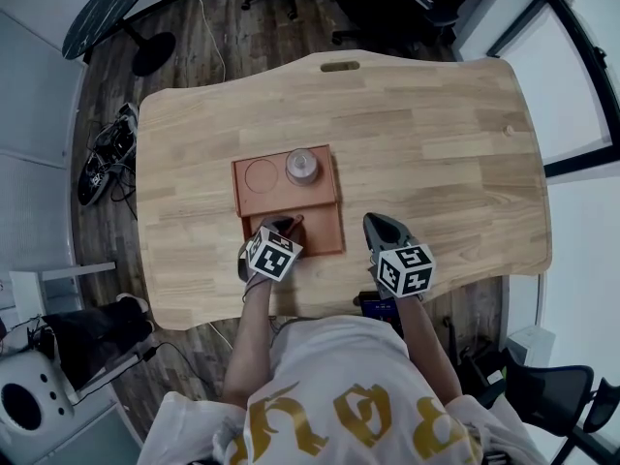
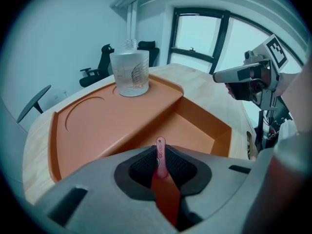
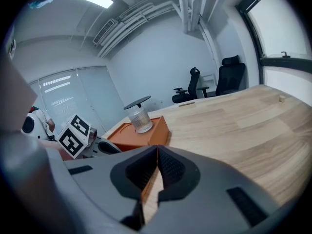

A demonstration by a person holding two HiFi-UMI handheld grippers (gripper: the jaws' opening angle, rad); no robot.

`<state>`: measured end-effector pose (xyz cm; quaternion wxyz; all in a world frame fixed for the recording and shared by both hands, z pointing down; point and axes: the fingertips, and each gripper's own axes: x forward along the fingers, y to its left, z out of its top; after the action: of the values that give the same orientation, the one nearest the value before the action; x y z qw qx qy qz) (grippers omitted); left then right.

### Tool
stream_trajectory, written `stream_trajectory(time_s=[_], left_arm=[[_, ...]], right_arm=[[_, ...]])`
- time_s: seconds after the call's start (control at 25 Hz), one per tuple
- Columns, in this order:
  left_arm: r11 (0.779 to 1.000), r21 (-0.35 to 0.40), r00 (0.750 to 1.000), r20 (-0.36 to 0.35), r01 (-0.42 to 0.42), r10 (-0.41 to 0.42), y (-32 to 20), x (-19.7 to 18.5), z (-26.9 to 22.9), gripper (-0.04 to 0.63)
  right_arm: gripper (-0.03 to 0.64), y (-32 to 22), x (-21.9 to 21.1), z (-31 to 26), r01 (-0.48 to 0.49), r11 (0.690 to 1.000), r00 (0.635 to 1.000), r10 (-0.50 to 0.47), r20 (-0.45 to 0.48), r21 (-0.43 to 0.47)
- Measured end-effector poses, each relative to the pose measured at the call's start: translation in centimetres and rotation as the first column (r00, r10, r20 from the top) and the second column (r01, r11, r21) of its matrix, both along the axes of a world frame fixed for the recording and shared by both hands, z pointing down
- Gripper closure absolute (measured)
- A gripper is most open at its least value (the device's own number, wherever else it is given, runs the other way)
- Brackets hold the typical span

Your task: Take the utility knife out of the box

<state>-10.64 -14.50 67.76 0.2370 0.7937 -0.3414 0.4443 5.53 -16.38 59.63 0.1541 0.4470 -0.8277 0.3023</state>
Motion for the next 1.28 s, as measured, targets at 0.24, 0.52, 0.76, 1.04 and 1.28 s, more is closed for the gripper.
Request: stream_trajectory(time_s=[0.24, 0.52, 0.76, 1.04, 1.28], left_arm=[[0.999, 0.037, 1.000, -0.008, 0.000, 0.001, 0.8, 0.3, -1.4, 0.538], [0.997, 0.082, 1.000, -0.028, -0.002, 0.004, 1.3, 1.1, -3.0, 0.538], [0.983, 0.142, 0.978, -0.193, 0.113, -0.085, 1.0, 1.5, -6.1, 0.538], [0.967, 0.209, 0.967, -0.236, 0.143, -0.092, 1.4, 1.1, -8.5, 0.539], [0.939, 0.266, 0.926, -0.359, 0.219, -0.115, 2.1, 1.2, -11.4, 0.539]], right_arm=[[0.604, 0.9, -0.3, -1.1, 0.003, 1.000, 1.000, -0.003, 0.010, 0.022], [0.604, 1.6, 0.2, -2.3, -0.003, 0.998, 1.000, 0.003, -0.002, 0.061], [0.604, 1.9, 0.5, -3.5, -0.015, 0.995, 1.000, 0.017, -0.020, 0.100], [0.605, 2.4, -0.1, -5.4, -0.012, 0.989, 1.000, 0.012, -0.003, 0.148], [0.606, 2.9, -0.6, -7.1, -0.016, 0.980, 1.000, 0.010, 0.028, 0.200]])
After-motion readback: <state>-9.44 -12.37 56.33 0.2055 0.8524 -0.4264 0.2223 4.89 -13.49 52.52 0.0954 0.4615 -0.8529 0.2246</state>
